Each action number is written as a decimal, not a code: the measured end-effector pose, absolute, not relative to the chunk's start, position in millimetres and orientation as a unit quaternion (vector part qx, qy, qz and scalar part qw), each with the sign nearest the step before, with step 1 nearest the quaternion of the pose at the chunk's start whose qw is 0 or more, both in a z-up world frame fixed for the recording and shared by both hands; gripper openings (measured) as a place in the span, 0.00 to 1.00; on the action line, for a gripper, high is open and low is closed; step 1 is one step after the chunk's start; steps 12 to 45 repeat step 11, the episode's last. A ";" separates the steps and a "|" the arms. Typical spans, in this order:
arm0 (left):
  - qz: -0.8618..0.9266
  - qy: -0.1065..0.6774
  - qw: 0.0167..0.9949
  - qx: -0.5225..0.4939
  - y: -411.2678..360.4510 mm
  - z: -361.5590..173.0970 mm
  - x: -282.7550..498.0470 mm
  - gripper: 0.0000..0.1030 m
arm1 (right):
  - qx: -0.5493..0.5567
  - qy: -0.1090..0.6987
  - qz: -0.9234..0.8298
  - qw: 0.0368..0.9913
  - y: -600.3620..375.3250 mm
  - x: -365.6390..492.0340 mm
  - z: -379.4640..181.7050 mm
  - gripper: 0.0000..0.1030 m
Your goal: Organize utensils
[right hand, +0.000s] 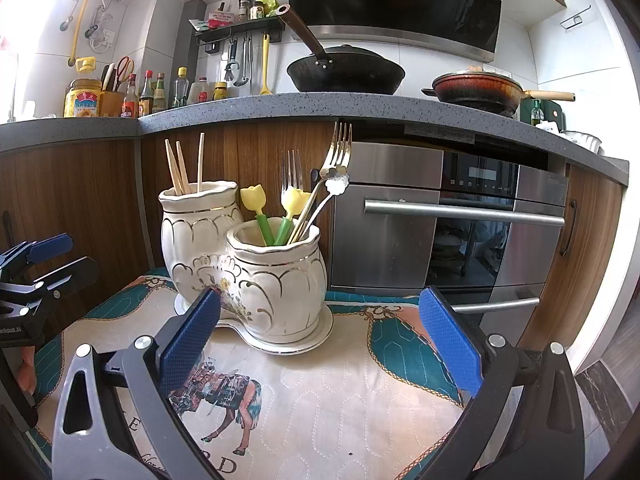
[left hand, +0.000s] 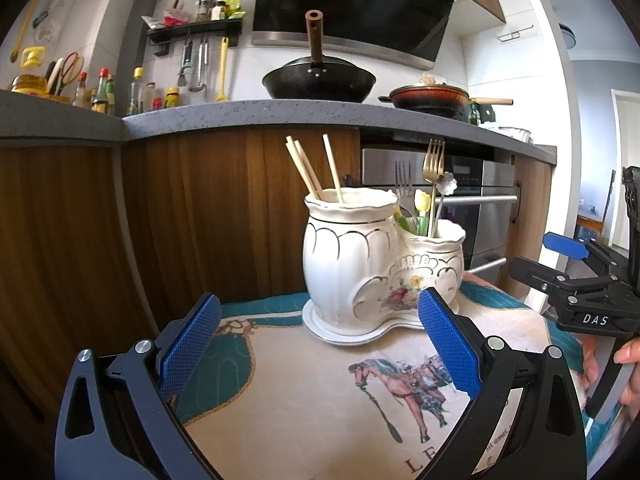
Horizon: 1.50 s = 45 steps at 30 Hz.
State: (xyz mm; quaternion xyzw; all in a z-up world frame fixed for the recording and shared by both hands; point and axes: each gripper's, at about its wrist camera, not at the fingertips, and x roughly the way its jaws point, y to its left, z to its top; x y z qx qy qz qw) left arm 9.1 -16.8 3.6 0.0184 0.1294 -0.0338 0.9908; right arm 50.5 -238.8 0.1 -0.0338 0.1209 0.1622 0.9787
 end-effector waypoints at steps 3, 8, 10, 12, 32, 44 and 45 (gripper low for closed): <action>-0.035 0.124 0.991 0.022 -18.1 4.3 7.5 0.95 | -0.034 0.121 0.162 0.979 -238.9 50.5 -0.1 0.95; -0.033 0.135 0.990 0.018 -17.1 4.1 11.4 0.95 | -0.033 0.122 0.163 0.979 -238.7 50.2 0.1 0.95; -0.033 0.136 0.990 0.017 -16.6 4.0 11.1 0.95 | -0.034 0.122 0.163 0.979 -238.8 50.6 0.2 0.95; -0.033 0.136 0.990 0.018 -16.9 4.0 10.9 0.95 | -0.034 0.122 0.163 0.979 -238.7 50.5 0.2 0.95; -0.033 0.136 0.990 0.018 -16.9 4.0 10.9 0.95 | -0.034 0.122 0.163 0.979 -238.7 50.5 0.2 0.95; -0.033 0.136 0.990 0.018 -16.9 4.0 10.9 0.95 | -0.034 0.122 0.163 0.979 -238.7 50.5 0.2 0.95; -0.033 0.136 0.990 0.018 -16.9 4.0 10.9 0.95 | -0.034 0.122 0.163 0.979 -238.7 50.5 0.2 0.95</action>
